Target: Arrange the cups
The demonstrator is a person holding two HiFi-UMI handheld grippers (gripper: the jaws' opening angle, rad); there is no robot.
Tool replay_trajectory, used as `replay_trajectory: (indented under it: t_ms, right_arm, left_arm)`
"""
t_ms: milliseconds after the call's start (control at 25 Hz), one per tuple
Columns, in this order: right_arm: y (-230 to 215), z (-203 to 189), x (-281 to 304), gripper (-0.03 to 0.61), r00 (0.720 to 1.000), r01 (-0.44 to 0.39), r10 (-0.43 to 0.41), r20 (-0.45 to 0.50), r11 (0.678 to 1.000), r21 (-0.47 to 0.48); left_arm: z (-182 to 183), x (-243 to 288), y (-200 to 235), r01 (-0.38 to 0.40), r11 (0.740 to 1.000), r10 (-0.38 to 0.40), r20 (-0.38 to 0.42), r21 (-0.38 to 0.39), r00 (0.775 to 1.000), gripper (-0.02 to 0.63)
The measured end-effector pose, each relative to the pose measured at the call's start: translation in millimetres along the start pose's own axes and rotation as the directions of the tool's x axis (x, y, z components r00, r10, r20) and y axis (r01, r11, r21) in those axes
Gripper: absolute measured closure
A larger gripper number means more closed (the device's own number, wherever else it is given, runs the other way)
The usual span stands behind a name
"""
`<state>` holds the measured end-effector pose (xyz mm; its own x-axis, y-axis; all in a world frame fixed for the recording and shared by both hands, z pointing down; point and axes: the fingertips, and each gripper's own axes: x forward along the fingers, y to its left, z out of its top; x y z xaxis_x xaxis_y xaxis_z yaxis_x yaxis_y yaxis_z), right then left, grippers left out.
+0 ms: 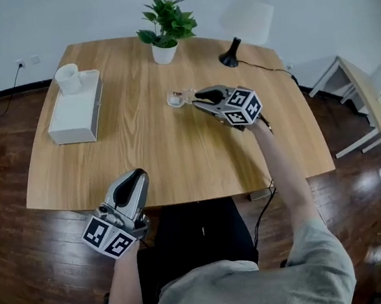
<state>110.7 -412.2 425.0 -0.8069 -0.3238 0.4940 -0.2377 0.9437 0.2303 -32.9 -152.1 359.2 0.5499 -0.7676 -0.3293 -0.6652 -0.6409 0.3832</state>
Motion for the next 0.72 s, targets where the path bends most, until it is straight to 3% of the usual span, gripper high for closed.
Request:
replay_trajectory:
  t_ms: [160, 280, 400, 560, 600, 720]
  right_arm:
    - [-15.1, 6.0, -21.5, 0.457, 0.993, 0.102, -0.104, 0.062, 0.994, 0.03]
    - [-27.4, 5.3, -14.4, 0.448, 0.981, 0.188, -0.19, 0.047, 0.981, 0.04]
    - [-21.3, 8.0, 2.0, 0.307, 0.975, 0.216, -0.218, 0.028, 0.974, 0.076]
    - [-11.7, 10.6, 23.1, 0.32, 0.972, 0.234, -0.235, 0.012, 0.969, 0.073]
    - [-16.1, 9.1, 25.1, 0.368, 0.967, 0.254, -0.254, -0.003, 0.965, 0.062]
    - [-28.8, 3.2, 29.4, 0.417, 0.96, 0.28, -0.278, -0.046, 0.959, 0.048]
  left_arm:
    - [0.8, -2.7, 2.7, -0.002, 1.0, 0.002, -0.004, 0.004, 1.0, 0.592]
    - [-1.1, -2.4, 3.5, -0.003, 1.0, 0.003, -0.001, -0.006, 1.0, 0.592]
    - [-1.3, -1.8, 1.3, -0.002, 1.0, 0.002, 0.001, -0.004, 1.0, 0.592]
    - [0.0, -2.6, 1.8, -0.004, 1.0, 0.004, 0.0, 0.0, 1.0, 0.592]
    - [0.4, -2.5, 1.5, -0.003, 1.0, 0.003, 0.002, 0.0, 1.0, 0.592]
    - [0.8, -2.5, 1.6, -0.004, 1.0, 0.004, 0.006, -0.001, 1.0, 0.592]
